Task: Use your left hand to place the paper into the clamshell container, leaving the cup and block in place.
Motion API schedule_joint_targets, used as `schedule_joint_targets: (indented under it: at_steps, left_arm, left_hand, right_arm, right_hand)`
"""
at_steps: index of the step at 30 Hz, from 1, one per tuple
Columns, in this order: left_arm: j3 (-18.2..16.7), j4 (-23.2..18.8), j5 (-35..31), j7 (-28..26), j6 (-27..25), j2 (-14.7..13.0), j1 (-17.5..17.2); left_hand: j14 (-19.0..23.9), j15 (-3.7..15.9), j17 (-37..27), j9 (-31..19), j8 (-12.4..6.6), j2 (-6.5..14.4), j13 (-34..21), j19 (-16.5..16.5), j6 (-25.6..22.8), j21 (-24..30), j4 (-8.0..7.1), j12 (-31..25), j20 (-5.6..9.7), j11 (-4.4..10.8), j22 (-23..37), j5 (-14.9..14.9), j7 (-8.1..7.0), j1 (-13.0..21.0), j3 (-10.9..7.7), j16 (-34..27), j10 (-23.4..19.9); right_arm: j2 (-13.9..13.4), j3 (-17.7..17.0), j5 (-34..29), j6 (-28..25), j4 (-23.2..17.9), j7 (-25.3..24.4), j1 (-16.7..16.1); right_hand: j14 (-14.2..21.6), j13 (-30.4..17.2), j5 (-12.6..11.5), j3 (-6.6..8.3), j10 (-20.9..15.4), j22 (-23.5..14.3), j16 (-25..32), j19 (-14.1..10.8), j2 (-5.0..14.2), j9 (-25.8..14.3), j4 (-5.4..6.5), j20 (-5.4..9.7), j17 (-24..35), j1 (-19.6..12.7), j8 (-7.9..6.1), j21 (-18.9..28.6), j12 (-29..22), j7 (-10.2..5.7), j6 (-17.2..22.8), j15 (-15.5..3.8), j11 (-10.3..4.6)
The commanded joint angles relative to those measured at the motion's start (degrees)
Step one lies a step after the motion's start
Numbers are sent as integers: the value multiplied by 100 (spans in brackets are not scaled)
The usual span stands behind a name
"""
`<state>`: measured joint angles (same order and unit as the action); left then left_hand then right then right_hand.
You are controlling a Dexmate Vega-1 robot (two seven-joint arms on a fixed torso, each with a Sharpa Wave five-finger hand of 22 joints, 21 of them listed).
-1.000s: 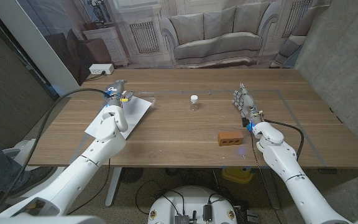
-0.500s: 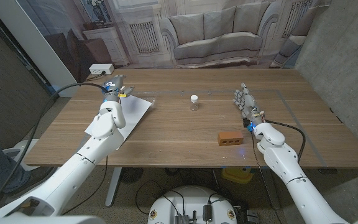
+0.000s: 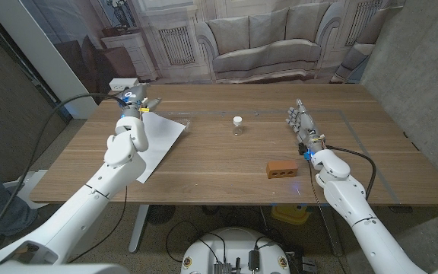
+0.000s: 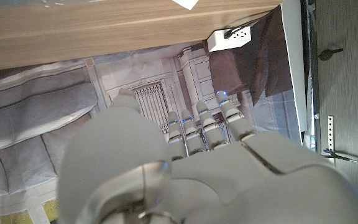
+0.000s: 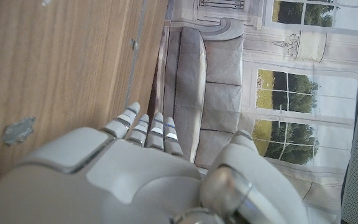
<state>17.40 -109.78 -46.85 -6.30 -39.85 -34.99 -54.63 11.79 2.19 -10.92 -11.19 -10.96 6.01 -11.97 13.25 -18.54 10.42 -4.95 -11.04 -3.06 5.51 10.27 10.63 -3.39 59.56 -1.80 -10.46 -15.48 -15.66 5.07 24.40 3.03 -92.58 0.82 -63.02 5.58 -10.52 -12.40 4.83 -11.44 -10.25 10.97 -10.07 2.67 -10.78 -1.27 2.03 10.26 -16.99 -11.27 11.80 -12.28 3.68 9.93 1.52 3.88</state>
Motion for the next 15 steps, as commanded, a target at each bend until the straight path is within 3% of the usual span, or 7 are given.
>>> schedule_joint_targets:
  at_steps: [1,15]
  left_arm:
    - [-124,-342,-71,122,22,-159,5]
    - [-194,-594,-249,315,-44,-315,26]
  left_hand:
    - [-25,165,-9,-5,-23,-8,-14,-19,7,24,-28,-37,18,8,8,62,5,-29,32,-18,25]
    - [-15,185,-4,-1,-41,-37,-10,-31,-22,43,-41,-49,22,24,6,78,2,-76,63,-33,23]
  right_arm:
    - [-20,16,-16,48,-53,-8,-14]
    - [6,37,-27,76,-100,-59,-45]
  right_hand:
    - [40,-21,20,22,-4,-30,-28,-47,35,-20,-37,53,29,-4,-8,-28,3,-26,53,20,-5]
    - [38,-21,20,17,-2,-30,-29,-46,38,-20,-42,54,29,-2,-7,-28,4,-23,53,23,-10]
